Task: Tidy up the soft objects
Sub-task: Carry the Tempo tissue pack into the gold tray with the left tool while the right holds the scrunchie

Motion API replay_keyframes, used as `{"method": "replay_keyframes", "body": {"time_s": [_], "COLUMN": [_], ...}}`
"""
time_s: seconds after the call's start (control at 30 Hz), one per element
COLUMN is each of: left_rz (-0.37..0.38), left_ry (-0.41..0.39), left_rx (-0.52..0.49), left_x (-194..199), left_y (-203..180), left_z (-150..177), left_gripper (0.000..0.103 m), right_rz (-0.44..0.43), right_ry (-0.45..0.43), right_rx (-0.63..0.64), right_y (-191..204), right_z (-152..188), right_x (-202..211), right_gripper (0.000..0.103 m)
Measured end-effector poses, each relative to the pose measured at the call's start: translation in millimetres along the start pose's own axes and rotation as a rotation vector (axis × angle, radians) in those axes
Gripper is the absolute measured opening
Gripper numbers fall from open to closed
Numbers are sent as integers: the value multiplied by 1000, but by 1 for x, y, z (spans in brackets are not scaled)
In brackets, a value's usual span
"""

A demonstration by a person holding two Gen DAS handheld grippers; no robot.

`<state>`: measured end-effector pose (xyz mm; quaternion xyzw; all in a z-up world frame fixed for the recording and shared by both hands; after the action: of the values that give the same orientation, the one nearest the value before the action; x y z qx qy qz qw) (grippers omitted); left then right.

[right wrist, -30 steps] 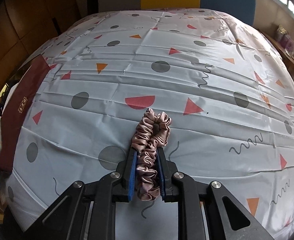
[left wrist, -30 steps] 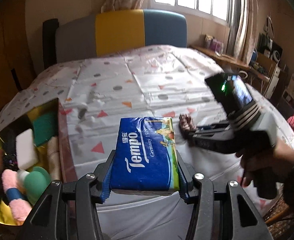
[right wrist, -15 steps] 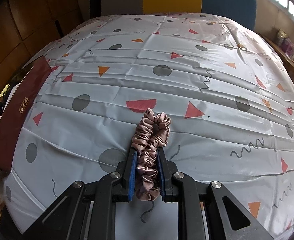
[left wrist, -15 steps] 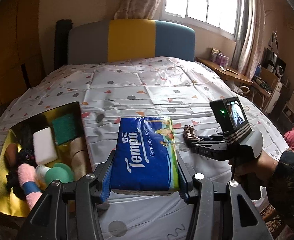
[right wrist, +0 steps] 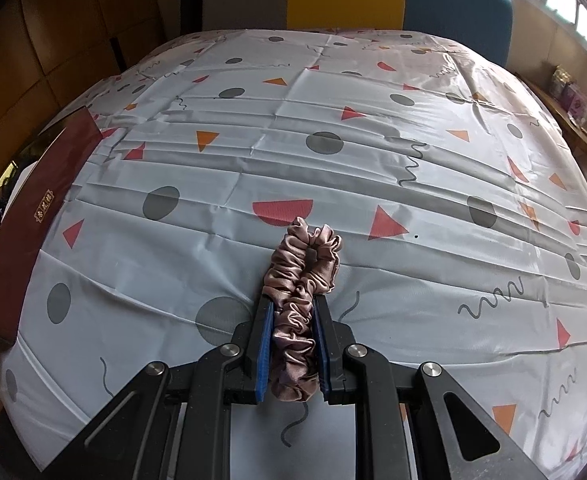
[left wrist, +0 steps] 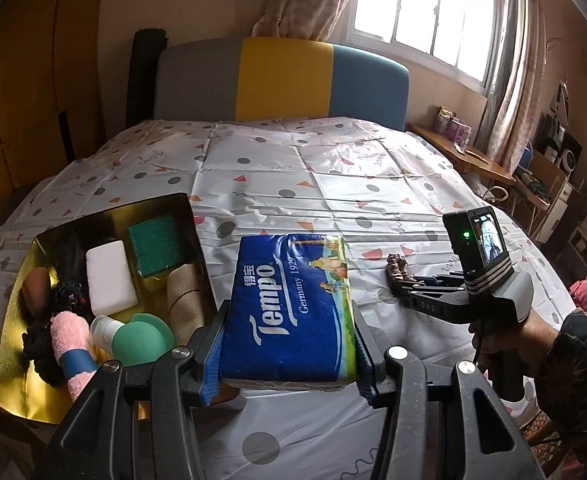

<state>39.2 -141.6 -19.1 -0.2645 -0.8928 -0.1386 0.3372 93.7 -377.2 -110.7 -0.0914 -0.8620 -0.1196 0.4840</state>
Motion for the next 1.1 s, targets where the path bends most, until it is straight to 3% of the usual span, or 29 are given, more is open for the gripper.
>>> {"method": "replay_keyframes", "body": {"time_s": [0.33, 0.6, 0.87, 1.1], "left_rz": [-18, -91, -264, -372], "left_ry": [0, 2, 5, 65], "left_rx": [52, 165, 352, 461], "left_x": [10, 26, 64, 80], "left_y": [24, 78, 172, 217], "left_z": [6, 19, 52, 97], "left_gripper": [53, 53, 52, 52], "right_rz": [1, 11, 16, 27], "right_ry": [3, 2, 5, 3], "right_rx": [7, 19, 33, 46], "right_y": [0, 0, 0, 2], "right_z": [-1, -1, -2, -2], "right_x": [0, 0, 0, 0], "right_gripper": [19, 19, 19, 19]}}
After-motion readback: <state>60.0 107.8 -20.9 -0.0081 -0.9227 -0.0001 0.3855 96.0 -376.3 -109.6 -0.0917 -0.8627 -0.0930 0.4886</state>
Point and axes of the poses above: each gripper's, at about its wrist camera, not at the fingertips, and x roughly against the way its jaws point, y to its left, z to its underside, the point moved 1 cm from there along -x, roughly the way its jaws point, and after that the axes turned 14 degrees about -x, right-handed, at the moved point
